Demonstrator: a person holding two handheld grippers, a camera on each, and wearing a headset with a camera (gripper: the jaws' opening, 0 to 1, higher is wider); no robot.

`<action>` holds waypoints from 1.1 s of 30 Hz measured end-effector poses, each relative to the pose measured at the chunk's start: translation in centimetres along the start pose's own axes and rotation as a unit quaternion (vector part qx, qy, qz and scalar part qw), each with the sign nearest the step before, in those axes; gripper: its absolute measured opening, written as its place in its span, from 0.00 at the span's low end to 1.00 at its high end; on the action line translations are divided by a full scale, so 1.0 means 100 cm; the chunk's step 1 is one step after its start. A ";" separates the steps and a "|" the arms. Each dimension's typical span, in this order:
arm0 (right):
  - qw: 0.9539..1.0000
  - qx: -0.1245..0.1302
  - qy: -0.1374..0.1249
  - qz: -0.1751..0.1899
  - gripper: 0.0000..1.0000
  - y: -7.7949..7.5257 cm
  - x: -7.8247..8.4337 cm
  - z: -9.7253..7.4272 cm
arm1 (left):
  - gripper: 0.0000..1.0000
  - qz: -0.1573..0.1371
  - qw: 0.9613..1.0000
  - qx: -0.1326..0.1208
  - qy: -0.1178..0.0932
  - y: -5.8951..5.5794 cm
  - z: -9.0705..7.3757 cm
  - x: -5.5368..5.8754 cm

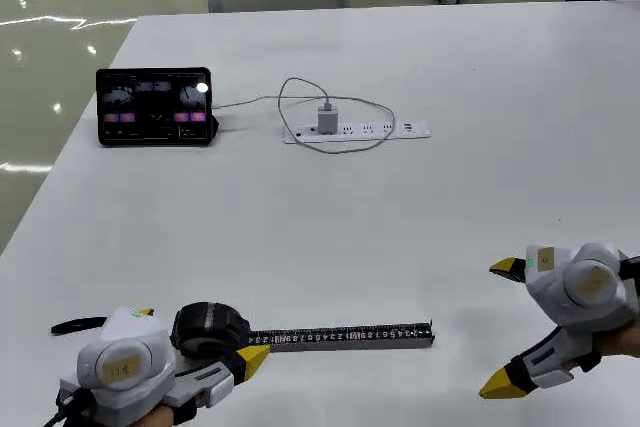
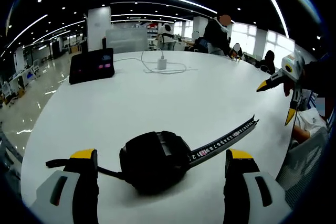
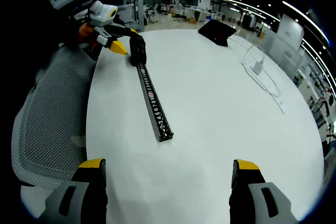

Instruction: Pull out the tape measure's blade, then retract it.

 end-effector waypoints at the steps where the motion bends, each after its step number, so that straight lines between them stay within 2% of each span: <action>1: 1.000 -0.004 0.003 -0.006 0.99 -0.001 -0.002 0.003 | 0.99 0.014 1.000 -0.008 0.000 0.001 0.000 0.000; 5: 1.000 -0.010 0.011 -0.025 0.99 -0.007 -0.008 0.011 | 0.99 0.012 1.000 -0.018 -0.017 0.003 0.000 -0.005; 11: 0.999 -0.019 0.016 -0.042 0.99 -0.014 -0.018 0.025 | 0.99 -0.013 0.999 -0.023 -0.020 0.007 0.003 -0.005; 15: 0.998 -0.025 0.017 -0.061 0.99 -0.014 -0.021 0.035 | 0.99 0.003 0.999 -0.028 -0.019 0.004 0.006 -0.002; 17: 0.997 -0.032 0.026 -0.068 0.99 -0.015 -0.020 0.042 | 0.99 0.006 0.999 -0.026 -0.021 0.003 0.006 0.000; 21: 0.996 -0.037 0.031 -0.076 0.93 -0.014 -0.022 0.050 | 0.99 -0.002 0.999 -0.027 -0.024 0.005 0.005 0.002; 23: 0.996 -0.047 0.030 -0.077 0.91 -0.012 -0.022 0.052 | 0.99 0.002 0.999 -0.031 -0.024 0.007 0.006 0.004; 27: 0.994 -0.056 0.037 -0.091 0.79 -0.013 -0.019 0.058 | 0.99 0.003 0.999 -0.030 -0.036 0.008 0.004 0.003; 28: 0.993 -0.059 0.039 -0.091 0.77 -0.013 -0.019 0.059 | 0.99 0.007 0.999 -0.030 -0.033 0.007 0.004 0.004; 29: 0.993 -0.061 0.042 -0.093 0.75 -0.013 -0.019 0.059 | 0.99 0.035 0.999 -0.032 -0.012 0.008 0.005 0.008; 30: 0.993 -0.060 0.042 -0.095 0.72 -0.014 -0.019 0.059 | 0.99 0.046 0.999 -0.022 -0.007 0.006 0.005 0.009; 31: 0.992 -0.062 0.043 -0.097 0.69 -0.014 -0.019 0.059 | 0.99 0.039 0.999 -0.019 -0.020 0.004 0.005 0.009; 33: 0.992 -0.066 0.043 -0.095 0.63 -0.014 -0.019 0.060 | 0.99 0.035 0.999 -0.012 -0.020 0.002 0.006 0.009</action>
Point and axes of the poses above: the centre of the closed fingertips' face, and the gripper's own axes: z roughly forward along the fingers, y roughly to its left, x roughly out of its underside, the point moved 7 cm from there along -z, roughly backward along the fingers, and after that the axes turned 10 degrees about -z, right-handed, at the moved point
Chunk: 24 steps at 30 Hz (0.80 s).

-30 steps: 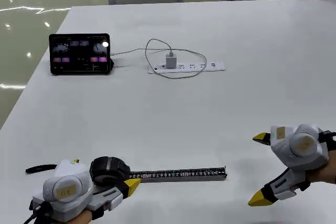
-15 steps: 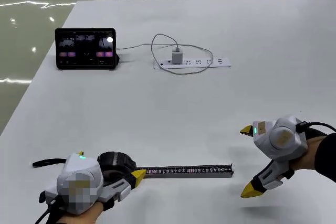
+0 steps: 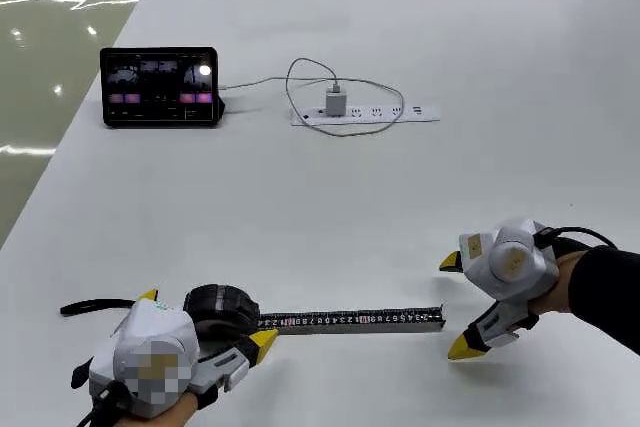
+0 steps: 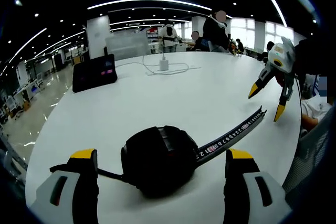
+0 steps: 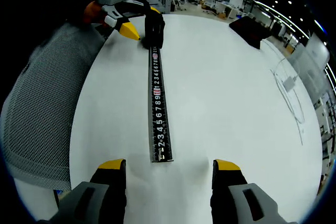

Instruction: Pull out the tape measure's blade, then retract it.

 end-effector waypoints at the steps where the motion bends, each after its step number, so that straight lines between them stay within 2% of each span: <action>1: 1.000 -0.001 -0.001 0.000 0.61 0.000 -0.001 0.000 | 0.99 0.002 1.000 0.001 0.000 -0.002 0.001 0.000; 3: 1.000 -0.002 -0.001 -0.001 0.55 -0.001 -0.001 0.001 | 0.99 0.000 1.000 0.004 -0.016 -0.003 0.001 -0.002; 6: 1.000 -0.007 0.006 0.001 0.48 0.000 -0.001 0.001 | 0.99 -0.011 1.000 0.006 -0.027 -0.004 0.001 0.000; 8: 1.000 -0.009 0.008 -0.001 0.45 0.001 -0.001 0.002 | 0.99 -0.010 1.000 0.002 -0.029 -0.003 0.003 0.003; 10: 1.000 -0.016 0.007 -0.006 0.38 0.002 -0.002 0.003 | 0.99 -0.016 0.999 -0.002 -0.032 -0.002 0.004 0.002; 14: 1.000 -0.020 0.012 -0.007 0.31 0.002 -0.003 0.006 | 0.99 -0.018 0.999 -0.016 -0.037 0.005 0.007 0.004; 16: 1.000 -0.021 0.013 -0.004 0.27 0.001 -0.003 0.006 | 0.99 -0.031 0.999 -0.014 -0.040 0.006 0.006 0.003; 24: 1.000 -0.027 0.008 -0.002 0.18 0.002 -0.007 0.009 | 0.99 -0.038 0.998 -0.013 -0.046 0.005 0.005 0.003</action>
Point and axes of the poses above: the centre of the closed fingertips' face, and the gripper's own axes: z roughly forward along the fingers, y roughly to its left, x roughly out of its underside, the point moved 7 cm from there along -z, roughly backward along the fingers, and after that the axes turned 10 degrees about -z, right-handed, at the moved point
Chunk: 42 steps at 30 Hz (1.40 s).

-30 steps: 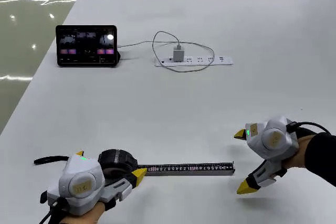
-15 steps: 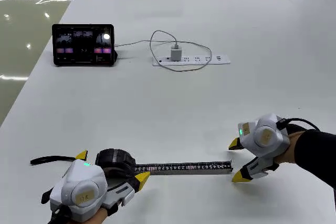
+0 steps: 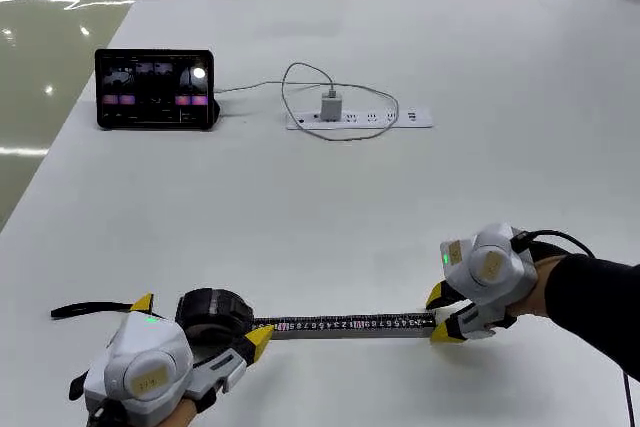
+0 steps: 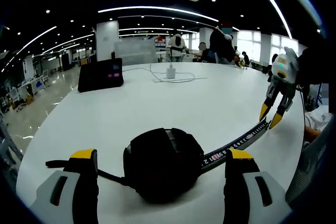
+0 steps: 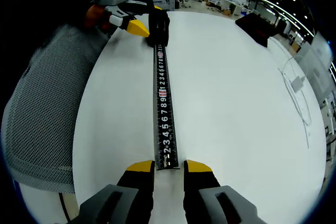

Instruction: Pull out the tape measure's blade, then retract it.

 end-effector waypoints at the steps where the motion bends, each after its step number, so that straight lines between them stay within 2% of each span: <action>1: 1.000 0.000 0.001 -0.002 0.19 0.000 0.000 0.000 | 0.99 -0.002 1.000 0.001 0.000 0.000 0.000 0.000; 6: 1.000 -0.005 0.004 -0.006 0.14 0.001 0.000 0.001 | 0.99 0.004 1.000 0.002 -0.014 -0.001 -0.001 -0.003; 10: 1.000 -0.004 0.002 -0.002 0.13 0.000 -0.001 0.001 | 0.99 -0.004 1.000 0.001 -0.014 -0.001 0.000 -0.002; 12: 1.000 -0.003 0.004 -0.011 0.12 0.000 -0.002 0.002 | 0.99 -0.012 1.000 -0.003 -0.017 0.000 0.000 -0.003; 16: 0.999 0.003 0.015 -0.034 0.12 0.003 -0.004 0.002 | 0.99 -0.007 1.000 -0.014 -0.024 0.003 -0.001 -0.006; 17: 0.999 0.004 0.017 -0.029 0.11 0.003 -0.004 0.002 | 0.99 -0.015 0.999 -0.018 -0.027 0.004 -0.001 -0.009; 21: 1.000 0.007 0.017 -0.008 0.11 0.001 -0.003 0.002 | 0.99 -0.011 0.999 -0.026 -0.018 0.003 0.002 -0.005; 26: 1.000 0.007 0.022 0.000 0.12 0.002 -0.004 0.003 | 0.96 -0.008 0.999 -0.023 -0.026 -0.001 0.006 -0.006; 28: 1.000 0.010 0.024 0.005 0.12 0.002 -0.004 0.003 | 0.90 -0.004 1.000 -0.023 -0.018 -0.002 0.008 -0.003; 30: 1.000 0.011 0.024 0.009 0.12 0.002 -0.004 0.003 | 0.86 -0.015 1.000 -0.022 -0.006 -0.002 0.010 0.000; 32: 1.000 0.011 0.024 0.016 0.11 0.001 -0.004 0.004 | 0.78 -0.023 1.000 -0.017 0.013 -0.004 0.010 0.006; 34: 0.999 0.012 0.025 0.020 0.11 0.001 -0.004 0.004 | 0.70 -0.020 0.999 -0.020 0.017 -0.004 0.010 0.007; 37: 0.999 0.013 0.027 0.030 0.11 0.001 -0.005 0.004 | 0.68 -0.045 0.999 -0.020 0.016 -0.004 0.010 0.003; 42: 0.999 0.014 0.035 0.029 0.11 0.001 -0.007 0.005 | 0.65 -0.058 0.997 -0.034 0.032 0.000 0.012 0.006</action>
Point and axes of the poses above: the centre of the closed fingertips' face, and the gripper's own axes: z roughly forward along the fingers, y roughly to its left, x roughly out of its underside, the point moved 7 cm from there along -z, roughly backward along the fingers, and after that the axes turned 10 degrees about -z, right-handed, at the moved point
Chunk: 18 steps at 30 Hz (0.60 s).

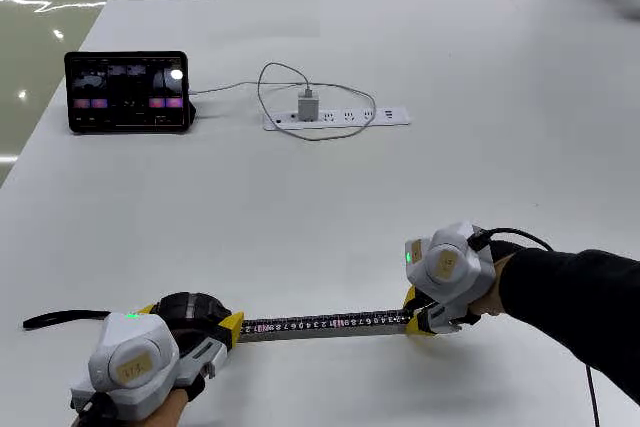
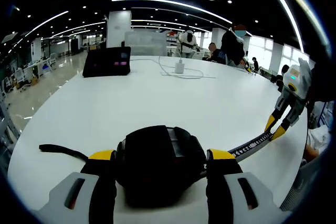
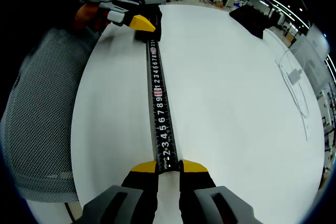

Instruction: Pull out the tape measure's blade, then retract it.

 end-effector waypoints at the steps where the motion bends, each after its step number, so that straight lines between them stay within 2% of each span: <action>1: 1.000 -0.001 0.002 0.001 0.11 0.000 0.000 0.000 | 0.64 0.002 1.000 0.001 0.000 0.000 0.000 0.000; 5: 1.000 -0.002 0.012 0.007 0.11 -0.001 -0.002 0.000 | 0.63 0.013 1.000 -0.004 -0.001 -0.003 -0.002 -0.001; 10: 1.000 -0.002 0.012 0.018 0.10 -0.002 0.000 0.000 | 0.63 0.003 1.000 -0.005 0.002 -0.002 -0.002 -0.003; 18: 1.000 0.001 0.011 0.008 0.09 0.001 -0.001 0.000 | 0.61 0.011 1.000 -0.001 0.000 -0.002 -0.002 -0.002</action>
Point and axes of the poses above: the centre of the closed fingertips' face, and the gripper's own axes: z roughly forward along the fingers, y roughly to its left, x roughly out of its underside, the point moved 7 cm from there along -z, roughly backward along the fingers, and after that the axes turned 10 degrees about -z, right-handed, at the moved point
